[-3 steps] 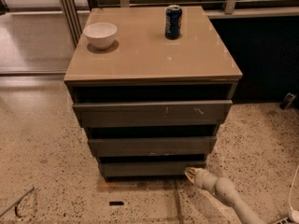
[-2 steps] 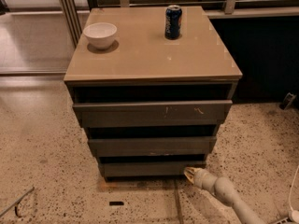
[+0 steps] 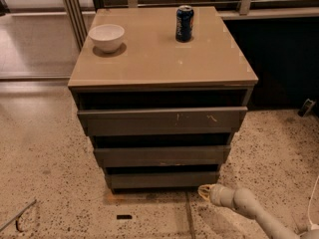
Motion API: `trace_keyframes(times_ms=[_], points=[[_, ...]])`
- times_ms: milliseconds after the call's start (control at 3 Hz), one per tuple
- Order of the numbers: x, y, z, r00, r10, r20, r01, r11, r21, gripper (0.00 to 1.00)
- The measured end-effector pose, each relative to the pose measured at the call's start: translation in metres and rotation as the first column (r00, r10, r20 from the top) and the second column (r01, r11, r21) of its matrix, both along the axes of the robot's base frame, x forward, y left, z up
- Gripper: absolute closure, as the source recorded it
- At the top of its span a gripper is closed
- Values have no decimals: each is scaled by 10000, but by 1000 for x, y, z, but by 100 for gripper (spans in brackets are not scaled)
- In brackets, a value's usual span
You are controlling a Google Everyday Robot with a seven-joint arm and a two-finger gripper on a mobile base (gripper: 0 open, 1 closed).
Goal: Close bottom drawer
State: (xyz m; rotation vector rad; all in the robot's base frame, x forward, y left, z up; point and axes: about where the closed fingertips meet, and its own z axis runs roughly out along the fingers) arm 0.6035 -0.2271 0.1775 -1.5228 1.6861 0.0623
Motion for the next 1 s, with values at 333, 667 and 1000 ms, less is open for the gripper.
trace_keyframes(times_ms=[333,667,1000], points=[[-30,2,13,9900,627,-1267,-612,9980,153,100],[-66,3,25,9584,975,-2683,-896,9951,417,100],[-68,6,24,9558,989,-2768,-892,9949,474,82]])
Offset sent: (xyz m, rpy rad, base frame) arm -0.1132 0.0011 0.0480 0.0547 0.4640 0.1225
